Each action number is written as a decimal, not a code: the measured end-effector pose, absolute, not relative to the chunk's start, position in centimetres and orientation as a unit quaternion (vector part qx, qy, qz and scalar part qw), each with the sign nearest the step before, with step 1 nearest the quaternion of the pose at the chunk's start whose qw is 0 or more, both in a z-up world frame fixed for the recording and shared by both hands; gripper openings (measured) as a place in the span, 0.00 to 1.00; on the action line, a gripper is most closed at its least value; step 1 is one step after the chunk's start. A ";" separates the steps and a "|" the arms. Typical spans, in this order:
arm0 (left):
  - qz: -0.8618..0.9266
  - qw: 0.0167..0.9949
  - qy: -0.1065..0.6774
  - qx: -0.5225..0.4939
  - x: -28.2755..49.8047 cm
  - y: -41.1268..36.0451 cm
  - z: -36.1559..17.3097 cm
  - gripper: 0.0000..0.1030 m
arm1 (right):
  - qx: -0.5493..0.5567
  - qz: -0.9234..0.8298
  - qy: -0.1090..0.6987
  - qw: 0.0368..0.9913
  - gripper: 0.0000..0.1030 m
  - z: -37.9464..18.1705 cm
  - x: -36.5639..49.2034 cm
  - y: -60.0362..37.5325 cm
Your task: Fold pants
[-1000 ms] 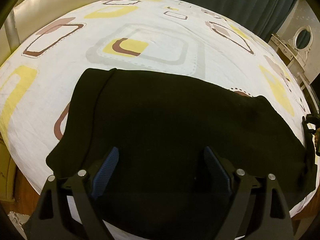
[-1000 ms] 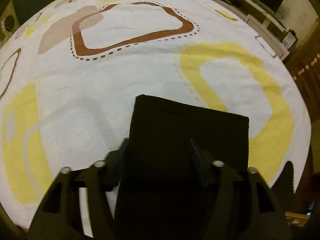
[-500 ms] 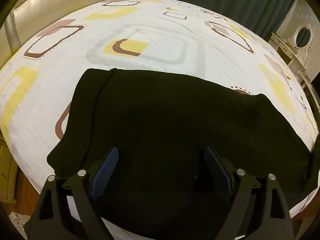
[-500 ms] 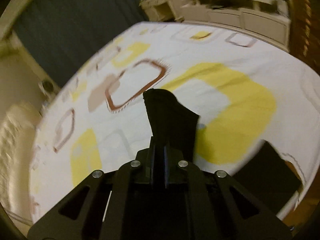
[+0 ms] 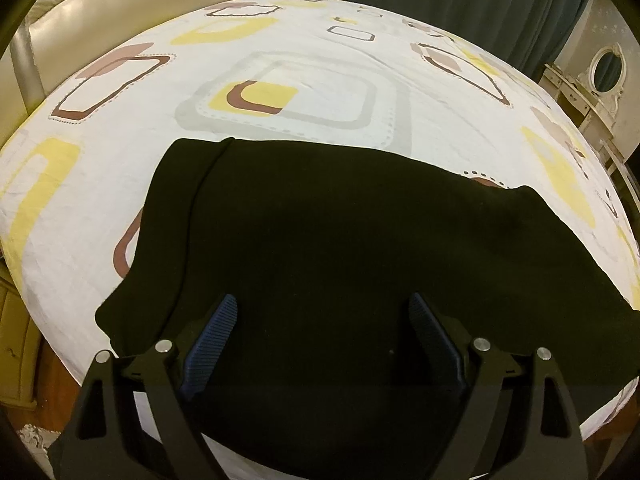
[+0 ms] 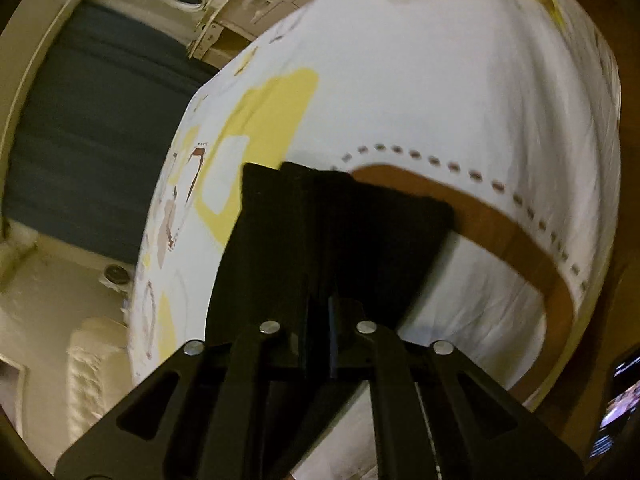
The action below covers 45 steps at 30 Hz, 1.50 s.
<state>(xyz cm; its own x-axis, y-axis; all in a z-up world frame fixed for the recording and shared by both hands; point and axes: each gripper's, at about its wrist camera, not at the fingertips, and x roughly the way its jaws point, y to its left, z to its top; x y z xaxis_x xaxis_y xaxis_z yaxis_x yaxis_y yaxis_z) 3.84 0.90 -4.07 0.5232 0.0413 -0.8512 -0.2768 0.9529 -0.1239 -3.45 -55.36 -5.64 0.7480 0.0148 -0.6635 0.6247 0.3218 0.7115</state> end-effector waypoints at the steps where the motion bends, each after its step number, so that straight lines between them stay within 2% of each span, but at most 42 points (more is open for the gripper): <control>1: 0.092 0.864 0.480 -0.123 3.8 0.9 -4.1 0.84 | 0.570 -0.195 0.273 0.750 0.17 -6.1 -3.8 -55.6; 2: 0.092 0.864 0.480 -0.122 3.9 0.9 -4.1 0.84 | 0.581 -0.189 0.260 0.747 0.27 -6.2 -3.8 -55.7; 5: 0.093 0.865 0.479 -0.120 3.9 0.8 -4.1 0.84 | 0.580 -0.198 0.241 0.752 0.29 -5.9 -3.7 -55.9; 6: 0.094 0.865 0.479 -0.119 3.8 0.8 -4.1 0.84 | 0.572 -0.201 0.245 0.757 0.28 -5.7 -3.4 -56.0; 7: 0.095 0.865 0.479 -0.118 3.8 0.8 -4.1 0.84 | 0.564 -0.204 0.251 0.759 0.11 -5.6 -3.0 -55.9; 8: 0.095 0.865 0.479 -0.117 3.8 0.8 -4.1 0.84 | 0.552 -0.208 0.259 0.765 0.06 -5.2 -2.8 -55.9; 15: 0.091 0.864 0.481 -0.118 3.8 0.8 -4.0 0.84 | 0.512 -0.219 0.264 0.788 0.05 -3.7 -4.0 -56.0; 20: 0.091 0.865 0.480 -0.114 3.7 0.6 -4.2 0.85 | 0.540 -0.220 0.266 0.767 0.05 -6.9 -5.0 -56.7; 30: 0.091 0.866 0.478 -0.111 3.7 0.6 -4.2 0.85 | 0.581 -0.186 0.254 0.750 0.07 -7.1 -7.4 -58.1; 33: 0.091 0.867 0.477 -0.110 3.7 0.6 -4.3 0.85 | 0.583 -0.182 0.249 0.751 0.17 -6.1 -8.5 -58.6; 35: 0.090 0.868 0.476 -0.108 3.7 0.6 -4.3 0.85 | 0.570 -0.198 0.239 0.761 0.42 -4.7 -9.0 -59.4; 36: 0.089 0.869 0.475 -0.107 3.7 0.6 -4.3 0.85 | 0.564 -0.198 0.231 0.767 0.46 -4.1 -9.1 -59.9; 40: 0.088 0.869 0.475 -0.106 3.7 0.7 -4.3 0.85 | 0.553 -0.152 0.239 0.784 0.55 -3.0 -7.2 -62.6; 45: 0.083 0.871 0.474 -0.103 3.6 0.6 -4.1 0.85 | 0.539 -0.094 0.293 0.784 0.55 -4.0 -3.6 -64.0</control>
